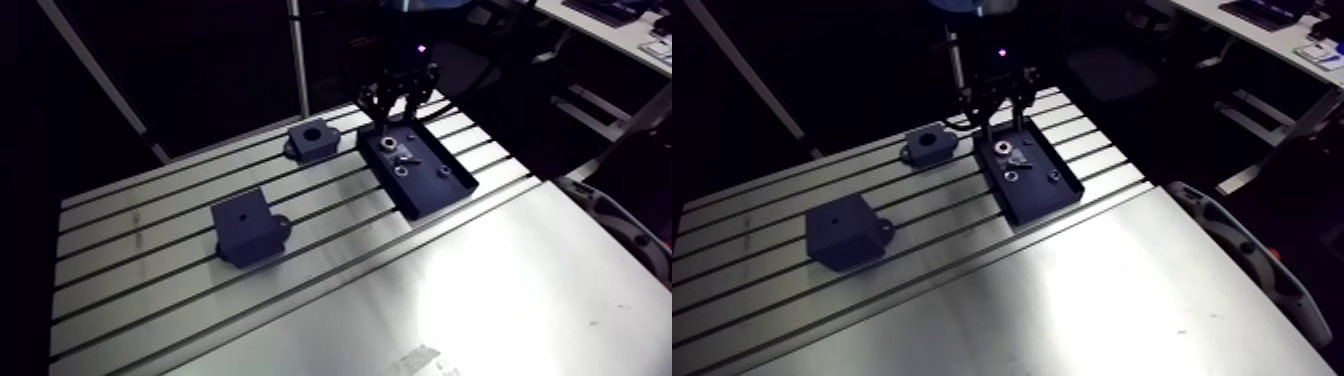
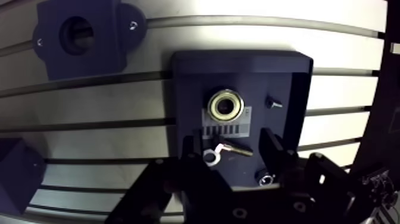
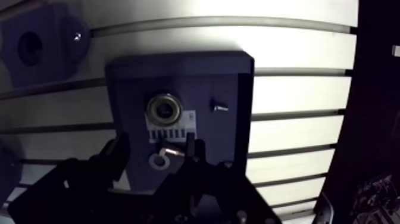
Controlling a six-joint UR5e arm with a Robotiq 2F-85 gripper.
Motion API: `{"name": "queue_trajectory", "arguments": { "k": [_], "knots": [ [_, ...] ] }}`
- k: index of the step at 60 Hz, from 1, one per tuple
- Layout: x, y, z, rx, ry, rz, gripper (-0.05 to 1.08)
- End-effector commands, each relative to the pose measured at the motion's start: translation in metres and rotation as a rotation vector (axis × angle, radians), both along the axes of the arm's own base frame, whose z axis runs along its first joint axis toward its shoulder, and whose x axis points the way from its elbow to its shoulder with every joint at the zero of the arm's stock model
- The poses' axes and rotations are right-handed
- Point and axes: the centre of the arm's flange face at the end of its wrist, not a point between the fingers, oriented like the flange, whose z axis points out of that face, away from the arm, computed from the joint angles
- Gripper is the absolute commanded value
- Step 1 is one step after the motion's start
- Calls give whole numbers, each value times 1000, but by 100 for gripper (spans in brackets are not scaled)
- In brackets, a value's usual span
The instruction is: Pick up the bearing and press it into the housing until flush.
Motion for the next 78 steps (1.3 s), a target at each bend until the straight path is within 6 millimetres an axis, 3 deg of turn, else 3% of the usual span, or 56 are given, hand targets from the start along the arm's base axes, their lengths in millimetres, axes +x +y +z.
{"name": "queue_trajectory", "arguments": {
  "k": [1, 78],
  "knots": [
    [1, 6, -8, -4, -6, -9, 41],
    [-8, -3, -37, -6, -17, -4, 42]
  ]
}}
